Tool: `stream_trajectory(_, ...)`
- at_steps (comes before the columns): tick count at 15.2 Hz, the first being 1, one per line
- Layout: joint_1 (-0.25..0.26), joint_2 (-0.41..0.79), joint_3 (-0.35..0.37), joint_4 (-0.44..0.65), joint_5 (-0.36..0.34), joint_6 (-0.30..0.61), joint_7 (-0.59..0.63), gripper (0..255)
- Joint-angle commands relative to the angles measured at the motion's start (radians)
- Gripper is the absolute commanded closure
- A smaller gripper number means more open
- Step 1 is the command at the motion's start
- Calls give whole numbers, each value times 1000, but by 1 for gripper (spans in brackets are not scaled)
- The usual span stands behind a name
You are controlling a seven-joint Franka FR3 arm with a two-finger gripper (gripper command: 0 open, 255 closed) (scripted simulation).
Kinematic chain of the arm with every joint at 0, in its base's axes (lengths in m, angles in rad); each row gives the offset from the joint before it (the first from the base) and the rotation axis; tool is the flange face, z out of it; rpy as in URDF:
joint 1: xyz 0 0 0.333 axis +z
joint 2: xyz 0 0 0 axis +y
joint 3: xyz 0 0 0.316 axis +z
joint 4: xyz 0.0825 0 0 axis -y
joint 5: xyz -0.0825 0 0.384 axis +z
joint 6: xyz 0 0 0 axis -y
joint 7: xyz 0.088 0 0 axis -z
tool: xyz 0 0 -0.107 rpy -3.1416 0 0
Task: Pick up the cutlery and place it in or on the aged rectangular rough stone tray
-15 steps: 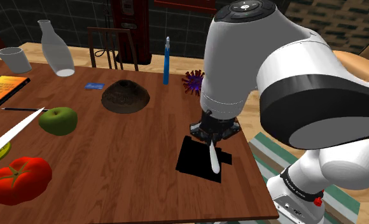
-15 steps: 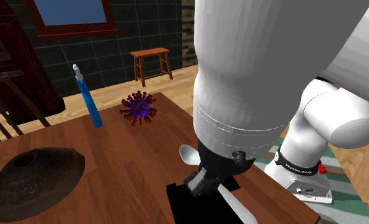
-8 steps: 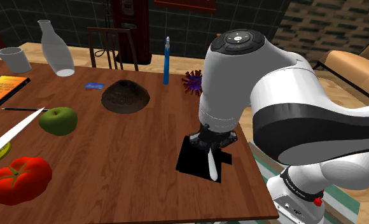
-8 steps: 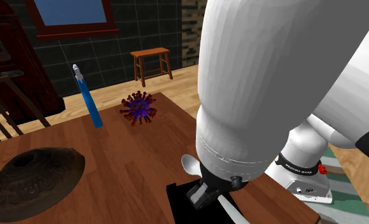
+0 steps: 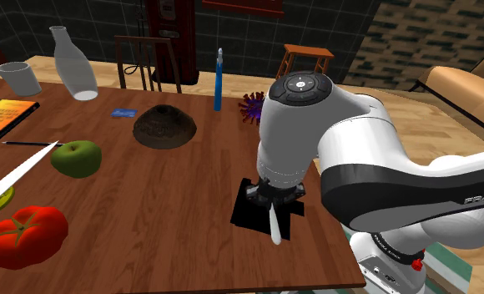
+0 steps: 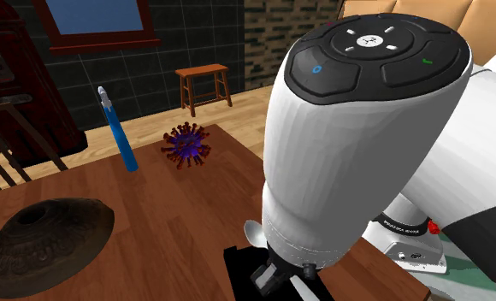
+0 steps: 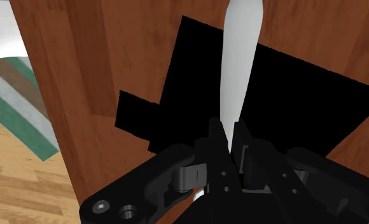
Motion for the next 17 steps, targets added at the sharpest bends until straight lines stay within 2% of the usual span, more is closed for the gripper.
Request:
stream_trajectory(1,-1,3,2,-3,-1,6,1,255)
stream_trajectory(6,-1,3,2,-3,-1,5,1,255)
stream_trajectory(7,-1,3,2,-3,-1,5,1,0)
stream_trajectory(12,-1,3,2,-3,-1,5,1,0)
stream_trajectory(16,9,-36,-24,101,4,-132,-10,0)
stream_trajectory(17,9,-36,-24,101,4,-132,-10,0)
